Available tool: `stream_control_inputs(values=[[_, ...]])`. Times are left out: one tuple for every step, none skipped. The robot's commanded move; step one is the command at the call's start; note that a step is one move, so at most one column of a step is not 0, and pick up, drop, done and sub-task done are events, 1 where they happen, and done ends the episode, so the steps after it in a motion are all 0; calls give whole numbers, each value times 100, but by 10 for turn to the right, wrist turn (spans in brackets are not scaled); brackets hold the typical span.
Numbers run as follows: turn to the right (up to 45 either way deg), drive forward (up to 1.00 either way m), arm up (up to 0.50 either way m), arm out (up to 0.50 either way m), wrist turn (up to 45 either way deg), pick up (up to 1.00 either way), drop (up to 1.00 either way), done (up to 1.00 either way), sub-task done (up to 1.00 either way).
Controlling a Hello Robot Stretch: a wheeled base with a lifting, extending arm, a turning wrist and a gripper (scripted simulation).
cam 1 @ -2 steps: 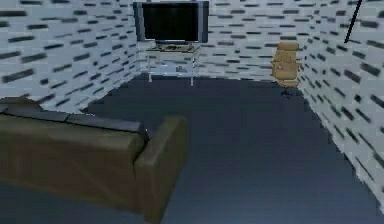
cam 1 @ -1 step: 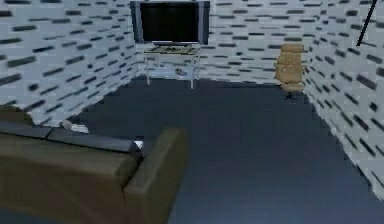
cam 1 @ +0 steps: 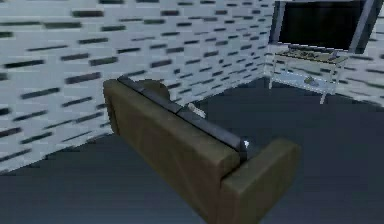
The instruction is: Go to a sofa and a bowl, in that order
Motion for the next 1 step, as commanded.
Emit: stream_control_inputs(values=[[0, 0, 0, 0, 0, 0, 0, 0, 100]])
